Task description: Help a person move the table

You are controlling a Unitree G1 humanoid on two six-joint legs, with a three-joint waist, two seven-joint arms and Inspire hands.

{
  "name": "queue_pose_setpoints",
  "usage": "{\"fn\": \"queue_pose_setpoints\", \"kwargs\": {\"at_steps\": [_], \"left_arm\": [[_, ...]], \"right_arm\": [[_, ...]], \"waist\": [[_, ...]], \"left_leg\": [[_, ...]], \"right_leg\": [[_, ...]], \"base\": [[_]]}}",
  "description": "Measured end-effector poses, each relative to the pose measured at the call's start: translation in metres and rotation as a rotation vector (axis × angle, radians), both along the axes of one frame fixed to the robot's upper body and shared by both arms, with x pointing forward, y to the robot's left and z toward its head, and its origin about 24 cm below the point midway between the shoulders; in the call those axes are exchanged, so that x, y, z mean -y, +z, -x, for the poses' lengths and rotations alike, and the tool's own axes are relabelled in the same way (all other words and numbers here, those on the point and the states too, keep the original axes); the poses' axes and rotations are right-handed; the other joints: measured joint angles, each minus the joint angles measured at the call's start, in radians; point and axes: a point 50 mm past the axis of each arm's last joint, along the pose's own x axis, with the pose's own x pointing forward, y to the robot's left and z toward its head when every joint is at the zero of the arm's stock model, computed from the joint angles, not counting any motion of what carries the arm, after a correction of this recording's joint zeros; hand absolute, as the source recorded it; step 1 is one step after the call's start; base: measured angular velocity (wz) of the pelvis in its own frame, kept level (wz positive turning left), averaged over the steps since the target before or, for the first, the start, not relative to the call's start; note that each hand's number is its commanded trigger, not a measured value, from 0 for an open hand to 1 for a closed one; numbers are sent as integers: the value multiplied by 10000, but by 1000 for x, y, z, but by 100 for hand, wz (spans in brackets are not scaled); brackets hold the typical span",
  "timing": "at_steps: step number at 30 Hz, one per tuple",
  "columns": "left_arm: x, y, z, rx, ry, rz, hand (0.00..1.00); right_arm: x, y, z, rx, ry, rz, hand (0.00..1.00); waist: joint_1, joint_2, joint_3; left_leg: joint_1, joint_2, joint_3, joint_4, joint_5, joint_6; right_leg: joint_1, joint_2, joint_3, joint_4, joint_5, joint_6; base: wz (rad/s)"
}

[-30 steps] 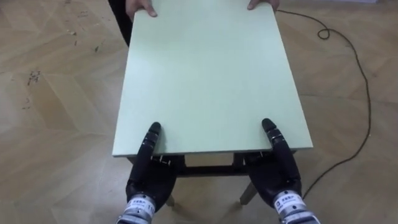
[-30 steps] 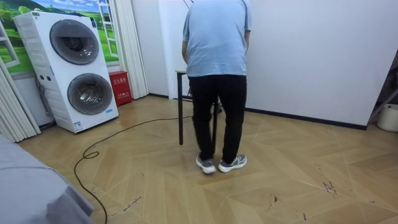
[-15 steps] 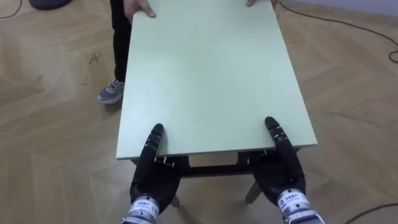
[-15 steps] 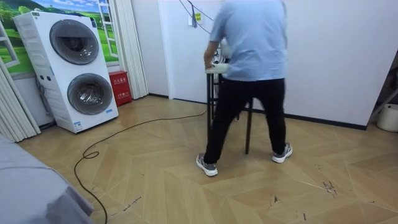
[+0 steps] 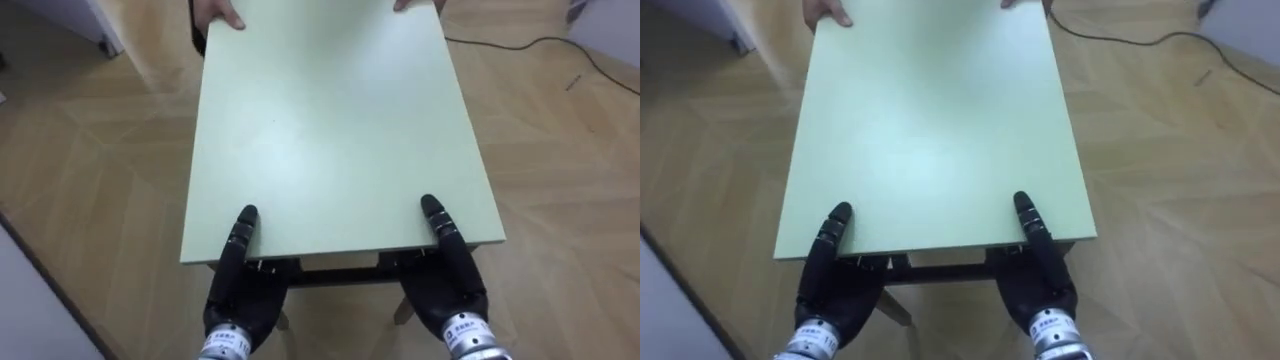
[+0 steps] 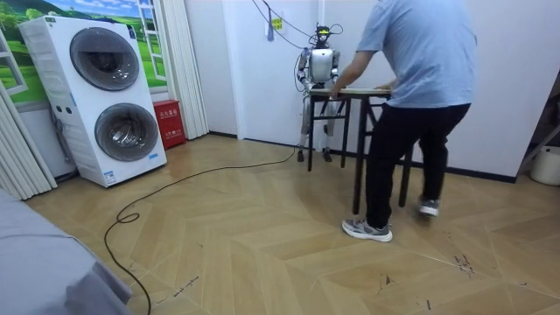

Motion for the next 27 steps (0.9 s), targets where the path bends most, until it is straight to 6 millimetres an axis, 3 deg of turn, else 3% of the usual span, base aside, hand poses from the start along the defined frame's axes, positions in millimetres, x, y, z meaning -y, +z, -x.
{"fn": "queue_pose_setpoints", "kwargs": {"at_steps": [5,8,10,11,12,13,14,15,17,19,21,27], "left_arm": [[-4,-2,3,-108,77,-66,100],[-4,-3,6,-177,122,-60,100],[-1,-2,6,-166,37,-29,100],[-2,-1,4,-94,65,-43,100],[0,-1,3,-104,83,51,100],[0,-1,2,-113,99,79,100],[3,-1,2,-100,46,116,100],[3,-1,3,-93,23,101,100],[1,-1,2,-69,88,59,100],[0,1,-1,2,66,42,100],[-2,3,-4,99,105,-8,100],[0,2,-3,-20,84,74,100]], "right_arm": [[-3,-3,-1,-120,130,25,100],[-4,-4,1,-186,173,-9,100],[-3,-6,2,-242,89,-1,100],[-5,-4,1,-164,99,-3,100],[-3,-2,-1,-69,89,119,100],[-2,-2,-1,-40,68,165,100],[1,-1,-2,-32,24,216,100],[1,-2,-2,-40,0,200,100],[-1,0,-4,8,82,191,100],[0,1,-6,23,82,196,100],[-1,4,-9,50,150,203,100],[1,4,-8,24,187,322,100]], "waist": [[319,7,-3],[277,22,-1],[158,54,-4],[-4,33,-8],[-205,173,-22],[-294,230,-41],[-369,308,-60],[-392,346,-58],[-356,433,-45],[-383,555,-47],[-573,560,-47],[-181,534,-51]], "left_leg": [[-261,24,-103,75,72,-102],[-562,-25,-455,411,85,-118],[-799,-3,-1274,715,110,-165],[-1003,-120,-1746,757,191,-296],[-1240,-301,-1669,828,306,-335],[-1313,-229,-998,777,417,-243],[-1349,188,788,669,523,-70],[-1369,544,2112,861,448,37],[-1436,888,2928,1473,24,93],[-1462,832,2921,1317,-24,199],[-1397,518,2749,775,278,496],[-1057,67,2770,260,474,802]], "right_leg": [[146,109,-68,-117,0,0],[252,197,-544,55,-52,-84],[-8,547,-39,525,-413,-548],[-283,1010,453,-24,-551,-800],[-530,1194,274,-117,-354,-1024],[-478,1091,-108,-99,-359,-1039],[-391,979,-660,-161,-349,-1066],[-328,941,-1243,-167,-348,-1069],[-262,988,-1962,-153,-352,-1075],[-160,1029,-2128,-105,-374,-1039],[-314,810,-2053,155,-449,-911],[-413,408,-1837,793,-611,-635]], "base": [[37],[78],[116],[138],[140],[123],[98],[81],[52],[50],[54],[17]]}}
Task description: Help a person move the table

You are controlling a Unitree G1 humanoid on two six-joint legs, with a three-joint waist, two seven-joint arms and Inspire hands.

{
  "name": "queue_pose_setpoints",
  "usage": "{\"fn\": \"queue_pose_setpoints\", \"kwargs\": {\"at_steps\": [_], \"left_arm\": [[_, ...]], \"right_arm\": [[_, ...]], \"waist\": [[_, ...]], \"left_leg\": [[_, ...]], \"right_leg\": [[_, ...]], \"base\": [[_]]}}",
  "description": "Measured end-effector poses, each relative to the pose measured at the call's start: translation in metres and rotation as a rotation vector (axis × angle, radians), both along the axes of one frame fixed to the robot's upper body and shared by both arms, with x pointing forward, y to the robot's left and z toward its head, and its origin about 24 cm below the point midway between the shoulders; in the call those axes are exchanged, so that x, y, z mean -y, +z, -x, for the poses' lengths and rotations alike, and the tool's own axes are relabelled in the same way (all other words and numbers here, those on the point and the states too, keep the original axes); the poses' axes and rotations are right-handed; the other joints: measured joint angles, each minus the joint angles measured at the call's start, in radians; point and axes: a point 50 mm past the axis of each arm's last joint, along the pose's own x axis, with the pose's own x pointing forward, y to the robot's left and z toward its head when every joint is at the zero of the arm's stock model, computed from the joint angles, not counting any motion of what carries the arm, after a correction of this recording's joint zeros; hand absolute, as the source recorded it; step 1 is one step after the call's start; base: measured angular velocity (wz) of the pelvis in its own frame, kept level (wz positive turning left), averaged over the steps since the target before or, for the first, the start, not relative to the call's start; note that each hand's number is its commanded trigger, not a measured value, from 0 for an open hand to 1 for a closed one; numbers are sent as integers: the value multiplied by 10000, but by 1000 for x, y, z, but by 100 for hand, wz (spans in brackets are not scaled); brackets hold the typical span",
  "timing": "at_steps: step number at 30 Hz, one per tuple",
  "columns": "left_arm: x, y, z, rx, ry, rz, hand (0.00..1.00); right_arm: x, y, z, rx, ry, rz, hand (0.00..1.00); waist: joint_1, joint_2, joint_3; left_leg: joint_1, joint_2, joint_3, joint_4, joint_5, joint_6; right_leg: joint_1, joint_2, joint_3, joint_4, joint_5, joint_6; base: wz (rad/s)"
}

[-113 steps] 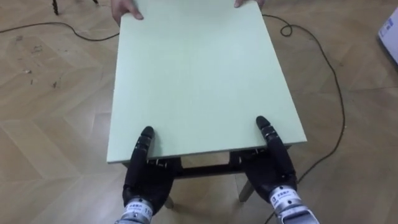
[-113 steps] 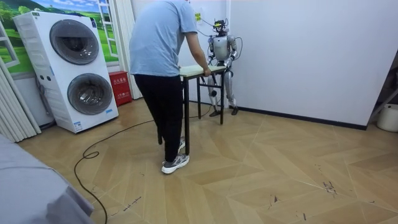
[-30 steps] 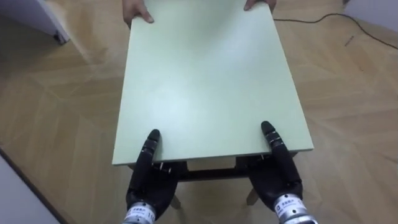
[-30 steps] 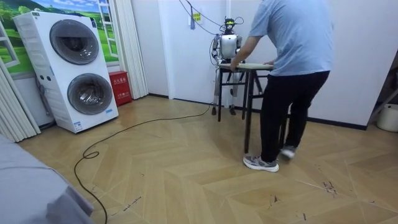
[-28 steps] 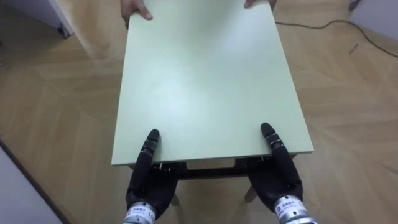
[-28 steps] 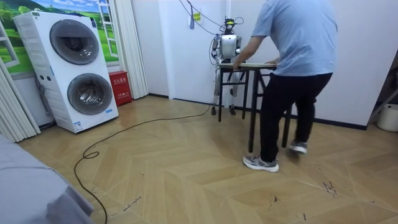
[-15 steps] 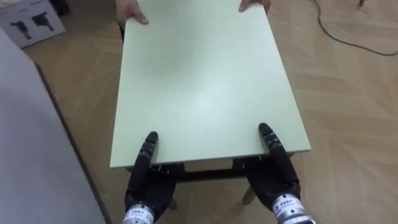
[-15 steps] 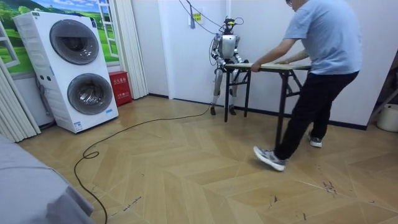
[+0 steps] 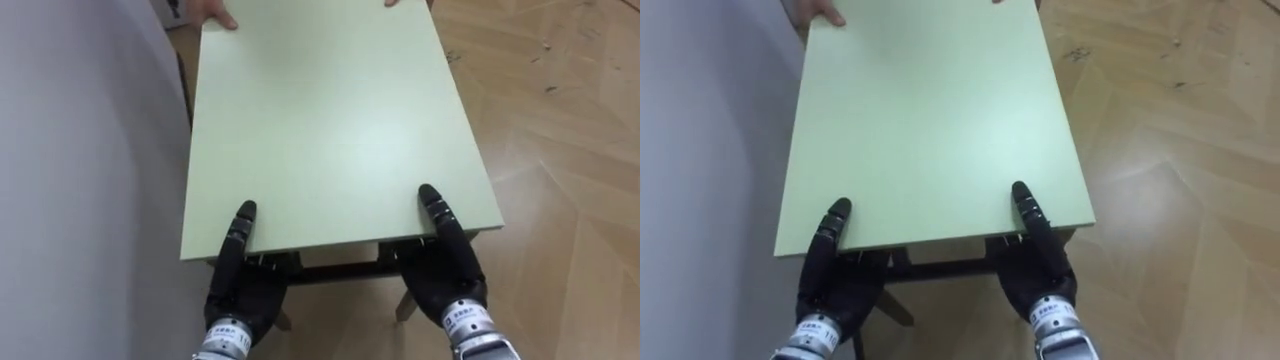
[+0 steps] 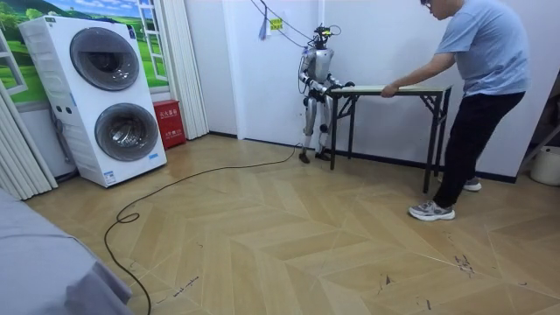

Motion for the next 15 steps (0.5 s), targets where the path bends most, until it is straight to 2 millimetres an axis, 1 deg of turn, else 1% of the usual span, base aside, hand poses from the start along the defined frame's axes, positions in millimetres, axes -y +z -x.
{"fn": "queue_pose_setpoints", "kwargs": {"at_steps": [1,2,3,4,5,6,7,8,11,13,14,15], "left_arm": [[0,0,0,-5,3,-2,100],[2,0,1,-35,-68,14,100],[2,-1,1,-83,-51,1,100],[1,-1,1,-97,-59,-17,100],[0,-1,1,-123,-78,-90,100],[-1,-2,2,-168,-150,-180,100],[-1,-2,2,-183,-175,-200,100],[-1,-3,3,-264,-151,-222,100],[-5,-2,1,-198,33,-256,100],[-4,-2,-1,-287,32,-263,100],[-4,-1,-2,-360,50,-269,100],[-3,-1,-4,-366,43,-300,100]], "right_arm": [[0,0,0,-15,3,11,100],[0,-1,0,-63,-2,1,100],[-2,-3,2,-157,-30,-57,100],[-2,-4,2,-183,-43,-83,100],[-3,-4,3,-227,-66,-130,100],[-3,-5,5,-293,-92,-150,100],[-3,-6,6,-323,-107,-176,100],[-3,-7,7,-463,-148,-181,100],[-5,-5,2,-441,-8,-185,100],[-5,-4,1,-559,-49,-181,100],[-5,-4,1,-650,-88,-210,100],[-5,-4,0,-690,-111,-248,100]], "waist": [[18,-1,0],[20,6,3],[-6,7,6],[-29,9,6],[-37,10,7],[-91,-24,5],[-127,-76,20],[-278,-94,9],[-298,-103,12],[-333,-168,0],[-357,-237,1],[-316,-318,14]], "left_leg": [[5,-49,-105,-1,7,23],[30,-106,-350,-19,20,79],[79,-116,-686,-32,23,110],[87,-122,-827,-34,27,115],[93,-133,-1057,-37,29,114],[161,-229,-1296,-48,34,106],[224,-318,-1363,-52,34,105],[377,-403,-1388,-150,33,102],[555,-401,-1326,-499,104,58],[733,-402,-1290,-600,105,60],[874,-405,-1239,-677,104,59],[1008,-411,-1214,-798,104,59]], "right_leg": [[-55,-36,23,200,-32,54],[-346,-143,101,886,-103,168],[-675,-129,661,1317,-240,292],[-777,-65,933,1234,-285,286],[-1064,12,1398,871,-277,242],[-1329,11,1675,411,-56,212],[-1410,-58,1833,182,323,288],[-1429,-100,1959,287,614,285],[-1083,-36,1893,-44,652,265],[-791,-20,1929,-234,662,278],[-613,-8,2003,-343,664,282],[-466,27,2241,-510,668,286]], "base": [[41],[48],[53],[60],[67],[70],[81],[64],[26],[24],[20],[15]]}}
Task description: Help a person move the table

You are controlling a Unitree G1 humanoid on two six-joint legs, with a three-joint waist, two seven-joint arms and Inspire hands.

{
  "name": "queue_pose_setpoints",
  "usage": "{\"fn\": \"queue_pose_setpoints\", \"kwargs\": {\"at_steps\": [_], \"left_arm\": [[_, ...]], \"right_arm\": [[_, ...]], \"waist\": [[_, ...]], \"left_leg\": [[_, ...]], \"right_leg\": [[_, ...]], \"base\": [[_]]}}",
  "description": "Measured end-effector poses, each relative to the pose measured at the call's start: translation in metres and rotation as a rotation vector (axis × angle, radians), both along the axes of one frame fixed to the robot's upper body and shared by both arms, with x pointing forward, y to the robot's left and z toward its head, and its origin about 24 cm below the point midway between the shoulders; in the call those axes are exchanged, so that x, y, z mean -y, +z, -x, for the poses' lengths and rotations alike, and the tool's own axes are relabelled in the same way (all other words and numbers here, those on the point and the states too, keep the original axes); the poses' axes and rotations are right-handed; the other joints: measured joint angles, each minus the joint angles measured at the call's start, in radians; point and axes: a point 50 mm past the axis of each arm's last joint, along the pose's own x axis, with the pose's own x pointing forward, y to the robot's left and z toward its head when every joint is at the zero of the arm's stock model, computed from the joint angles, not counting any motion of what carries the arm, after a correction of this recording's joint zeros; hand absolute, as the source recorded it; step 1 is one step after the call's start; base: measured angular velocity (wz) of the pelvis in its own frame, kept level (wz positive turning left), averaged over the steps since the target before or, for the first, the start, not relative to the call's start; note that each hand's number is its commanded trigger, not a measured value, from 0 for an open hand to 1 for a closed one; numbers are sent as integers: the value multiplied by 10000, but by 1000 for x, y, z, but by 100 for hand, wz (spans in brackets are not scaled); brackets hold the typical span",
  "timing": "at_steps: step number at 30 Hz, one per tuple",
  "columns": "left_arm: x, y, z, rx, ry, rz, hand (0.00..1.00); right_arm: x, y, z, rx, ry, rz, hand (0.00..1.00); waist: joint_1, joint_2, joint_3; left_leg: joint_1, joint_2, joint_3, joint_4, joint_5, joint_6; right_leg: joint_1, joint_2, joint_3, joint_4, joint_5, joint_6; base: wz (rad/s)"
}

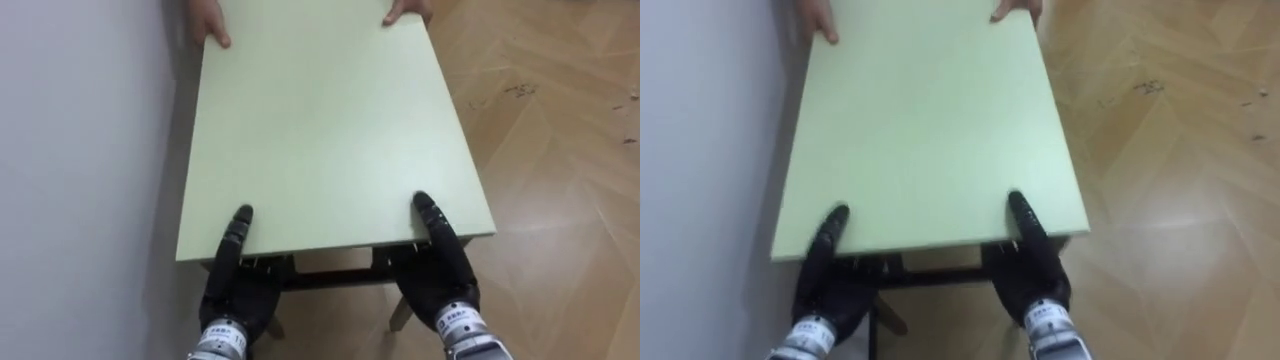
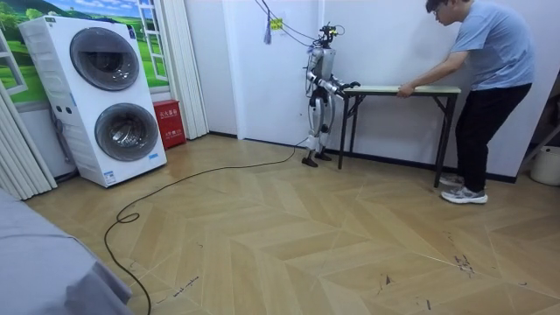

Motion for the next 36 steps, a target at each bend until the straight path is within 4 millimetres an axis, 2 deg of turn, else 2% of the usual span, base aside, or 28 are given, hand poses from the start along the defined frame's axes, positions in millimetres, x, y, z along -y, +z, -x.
{"fn": "queue_pose_setpoints", "kwargs": {"at_steps": [5,17,19,28,36], "left_arm": [[0,0,-1,11,24,-9,100],[1,1,-2,18,13,-31,100],[1,1,-2,12,-23,-54,100],[-1,-3,0,-83,-300,-414,100],[-2,-22,8,-488,-597,-555,100]], "right_arm": [[0,0,-1,10,-20,-11,100],[-1,1,-1,38,-25,-21,100],[-1,0,-1,12,-28,-34,100],[-1,-12,3,-114,-37,-145,100],[4,-31,13,-428,-76,-90,100]], "waist": [[11,-82,10],[-24,-124,38],[-8,-151,64],[45,-147,62],[147,-112,47]], "left_leg": [[127,-37,128,-130,-2,-2],[148,-35,160,-351,-9,-9],[144,-29,158,-373,-17,-18],[104,-13,156,-375,-100,-38],[324,-2,162,-380,-119,-65]], "right_leg": [[241,33,508,-331,8,10],[264,114,1038,-482,7,10],[249,126,1065,-483,7,11],[214,143,1011,-480,7,10],[370,144,990,-490,6,12]], "base": [[7],[3],[0],[2],[0]]}}
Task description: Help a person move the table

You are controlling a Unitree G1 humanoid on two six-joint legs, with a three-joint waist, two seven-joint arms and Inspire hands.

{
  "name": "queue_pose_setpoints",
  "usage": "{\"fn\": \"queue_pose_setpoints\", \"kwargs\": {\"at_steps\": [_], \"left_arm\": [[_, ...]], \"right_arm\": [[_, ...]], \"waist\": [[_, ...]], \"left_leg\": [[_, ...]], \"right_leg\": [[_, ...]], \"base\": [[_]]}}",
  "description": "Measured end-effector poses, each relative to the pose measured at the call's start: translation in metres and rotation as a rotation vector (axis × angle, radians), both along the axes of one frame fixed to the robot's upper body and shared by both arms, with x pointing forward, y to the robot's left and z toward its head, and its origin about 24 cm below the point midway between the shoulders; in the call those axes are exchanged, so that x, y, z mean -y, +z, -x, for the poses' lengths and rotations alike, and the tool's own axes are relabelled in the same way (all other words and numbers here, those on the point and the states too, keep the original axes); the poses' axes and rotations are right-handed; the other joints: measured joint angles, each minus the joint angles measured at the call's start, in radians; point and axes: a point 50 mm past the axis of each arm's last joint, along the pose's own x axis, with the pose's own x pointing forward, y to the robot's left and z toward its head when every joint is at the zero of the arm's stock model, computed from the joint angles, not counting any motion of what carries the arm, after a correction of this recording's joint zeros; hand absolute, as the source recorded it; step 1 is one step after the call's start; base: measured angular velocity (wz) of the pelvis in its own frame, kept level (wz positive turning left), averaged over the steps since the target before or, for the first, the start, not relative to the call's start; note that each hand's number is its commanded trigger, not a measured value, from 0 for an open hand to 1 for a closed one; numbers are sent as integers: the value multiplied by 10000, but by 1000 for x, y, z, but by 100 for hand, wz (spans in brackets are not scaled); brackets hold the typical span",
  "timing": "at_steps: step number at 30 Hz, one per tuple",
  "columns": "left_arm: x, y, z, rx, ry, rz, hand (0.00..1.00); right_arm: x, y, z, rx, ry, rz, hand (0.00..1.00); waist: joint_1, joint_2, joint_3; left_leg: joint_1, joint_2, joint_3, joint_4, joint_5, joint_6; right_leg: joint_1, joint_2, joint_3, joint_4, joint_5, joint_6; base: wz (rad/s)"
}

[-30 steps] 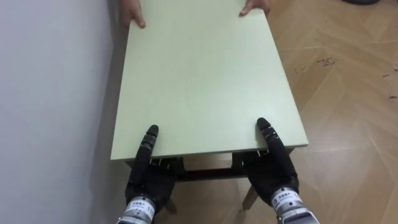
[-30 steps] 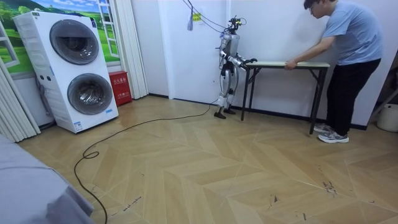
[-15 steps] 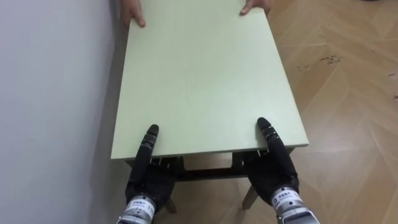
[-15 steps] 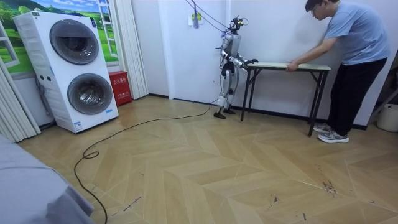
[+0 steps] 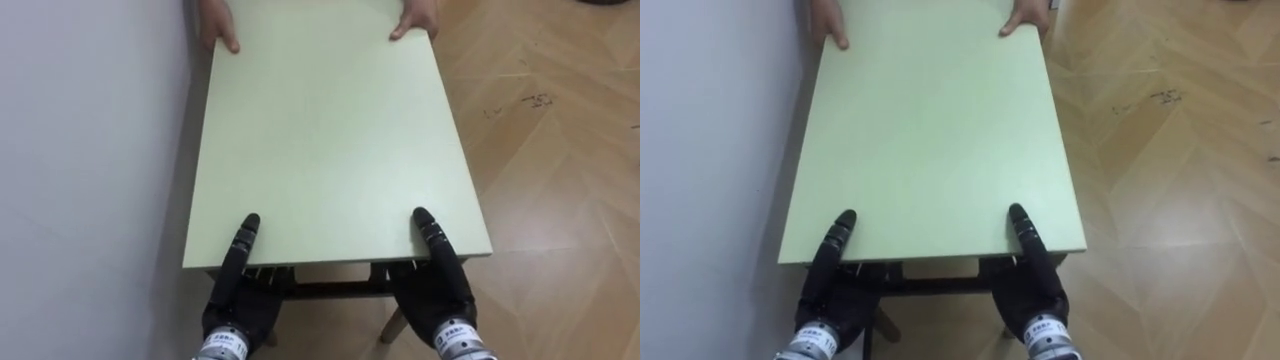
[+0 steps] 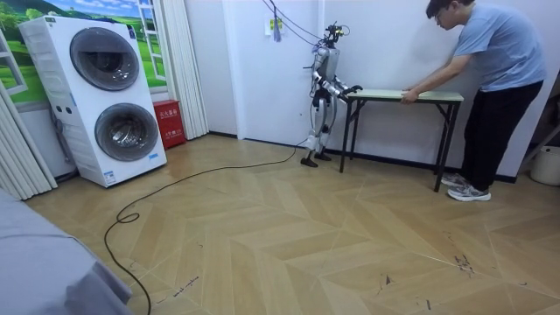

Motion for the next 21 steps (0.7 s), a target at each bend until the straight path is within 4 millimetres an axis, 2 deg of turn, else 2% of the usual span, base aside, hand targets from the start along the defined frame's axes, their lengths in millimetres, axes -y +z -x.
{"fn": "queue_pose_setpoints", "kwargs": {"at_steps": [2,3,4,5,6,9,15,21], "left_arm": [[0,-1,0,-31,-91,13,100],[0,-3,-2,-17,-186,-75,94],[0,-4,-2,-27,-185,-77,78],[0,-7,-2,-99,-203,-94,53],[1,-10,-1,-194,-290,-108,0],[1,-14,1,-394,-447,-50,0],[-7,-17,2,69,-2350,-2638,0],[-3,-18,3,20,-3044,-3087,0]], "right_arm": [[0,-1,1,-29,13,-6,100],[0,-2,0,-52,6,20,100],[0,-3,0,-62,-17,20,100],[1,-6,2,-163,-87,8,71],[2,-8,3,-265,-115,31,0],[3,-11,5,-408,-97,111,0],[6,-13,7,254,867,782,0],[4,-11,8,858,1589,886,0]], "waist": [[39,9,-6],[70,18,-11],[71,20,-13],[98,38,-28],[159,90,-81],[280,174,-161],[266,164,-171],[122,79,-212]], "left_leg": [[7,13,0,0,-3,3],[41,14,-6,-11,-8,8],[90,16,-7,-22,-8,8],[229,24,-5,-63,-18,15],[357,41,5,-134,-54,34],[539,58,80,-198,-67,35],[576,90,228,-199,-76,29],[654,131,254,-137,-123,-16]], "right_leg": [[6,12,-41,5,0,0],[47,13,-88,-1,0,0],[83,15,-92,-3,0,0],[185,22,-96,-3,0,0],[253,45,-82,9,0,0],[363,46,-71,4,-1,1],[404,56,-81,-11,-1,2],[512,94,-207,-128,-1,1]], "base": [[0],[0],[0],[-3],[-7],[-14],[-8],[-8]]}}
